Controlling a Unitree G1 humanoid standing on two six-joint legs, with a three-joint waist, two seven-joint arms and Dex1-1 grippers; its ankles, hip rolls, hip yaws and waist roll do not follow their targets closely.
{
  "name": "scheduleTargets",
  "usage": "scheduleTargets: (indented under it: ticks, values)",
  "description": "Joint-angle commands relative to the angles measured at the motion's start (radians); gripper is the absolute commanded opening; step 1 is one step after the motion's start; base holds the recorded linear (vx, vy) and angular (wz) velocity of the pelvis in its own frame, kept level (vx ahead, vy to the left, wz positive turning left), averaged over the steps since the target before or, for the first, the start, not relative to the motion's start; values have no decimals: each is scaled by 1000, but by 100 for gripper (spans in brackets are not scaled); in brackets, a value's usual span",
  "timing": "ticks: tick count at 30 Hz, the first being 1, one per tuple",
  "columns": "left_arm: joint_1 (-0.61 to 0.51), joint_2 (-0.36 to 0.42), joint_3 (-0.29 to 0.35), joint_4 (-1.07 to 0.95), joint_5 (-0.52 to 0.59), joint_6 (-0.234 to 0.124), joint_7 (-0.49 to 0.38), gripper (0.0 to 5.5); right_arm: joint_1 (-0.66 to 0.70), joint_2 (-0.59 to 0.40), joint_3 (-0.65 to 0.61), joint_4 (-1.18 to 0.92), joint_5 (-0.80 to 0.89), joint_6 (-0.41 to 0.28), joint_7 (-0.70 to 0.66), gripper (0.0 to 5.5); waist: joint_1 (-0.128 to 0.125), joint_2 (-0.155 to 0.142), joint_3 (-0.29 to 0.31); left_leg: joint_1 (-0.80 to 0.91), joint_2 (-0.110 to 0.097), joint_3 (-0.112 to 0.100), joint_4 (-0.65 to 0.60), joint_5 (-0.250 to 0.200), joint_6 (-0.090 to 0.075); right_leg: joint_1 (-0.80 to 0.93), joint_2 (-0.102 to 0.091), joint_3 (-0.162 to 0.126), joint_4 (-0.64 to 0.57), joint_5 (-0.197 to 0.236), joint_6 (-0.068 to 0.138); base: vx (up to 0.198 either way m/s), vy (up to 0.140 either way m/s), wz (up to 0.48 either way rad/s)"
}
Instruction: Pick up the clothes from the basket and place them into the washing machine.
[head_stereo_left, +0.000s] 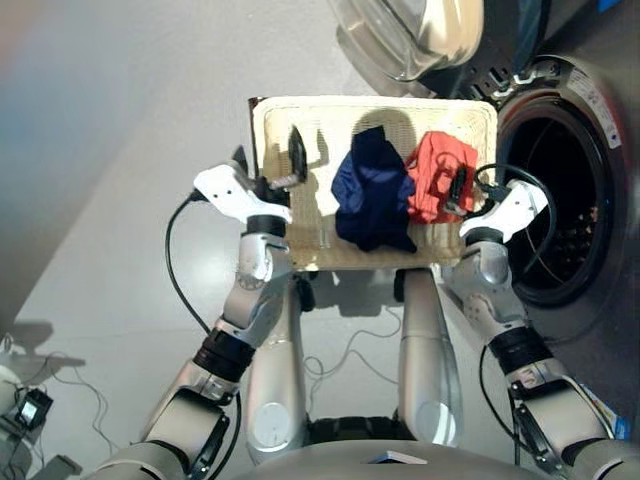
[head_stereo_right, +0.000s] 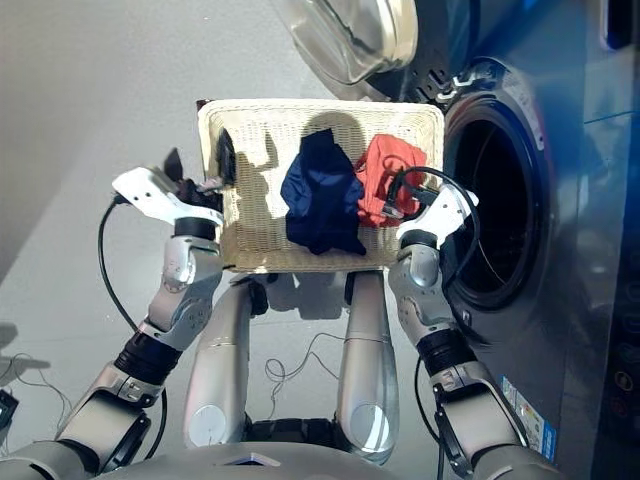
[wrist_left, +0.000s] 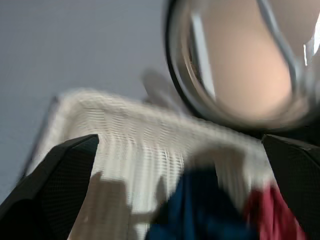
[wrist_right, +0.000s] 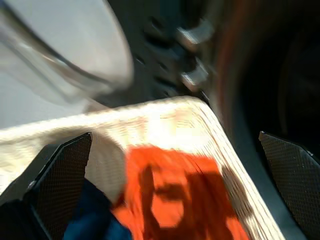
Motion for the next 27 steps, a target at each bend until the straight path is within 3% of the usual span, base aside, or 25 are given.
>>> scheduleTargets:
  ticks: [1,7,16,22,24,25,27]
  values:
    - [-71,31,-30,48,94,10,-46,550,-29,-35,11,-183,-143,-14,17,550,3,-32,-15,8,18,-42,58,-72,-42,16,-28,-47,-58,68,25,0,0,0]
    - [-206,-1,-119,254,164,68,-83,550,-93,-60,108,-334,-198,9,79,550,-16,-65,-15,0,33,-38,75,-76,-47,5,-15,-46,-45,67,26,0,0,0]
    - [-411,-109,-187,484,333,160,-10,550,-246,-22,292,-395,-172,62,140,550,-29,-88,-15,-58,43,-50,98,-71,-51,-35,-11,-52,-32,69,26,0,0,0]
    - [-467,-166,-175,598,304,180,6,550,-353,43,362,-387,-122,72,152,550,-31,-96,-15,-103,51,-48,123,-72,-53,-79,-3,-48,-16,71,21,0,0,0]
    - [-484,-195,-169,636,255,185,14,550,-390,63,385,-392,-116,75,150,550,-32,-98,-15,-125,53,-52,131,-72,-55,-100,1,-47,-11,73,20,0,0,0]
    - [-506,-233,-137,716,170,192,10,550,-435,92,405,-387,-107,83,140,550,-37,-105,-15,-146,56,-54,140,-71,-56,-119,6,-46,-8,75,19,0,0,0]
    - [-520,-235,-128,734,151,198,12,550,-457,104,418,-395,-98,83,135,550,-39,-110,-15,-168,63,-55,153,-73,-57,-137,9,-44,-1,76,18,0,0,0]
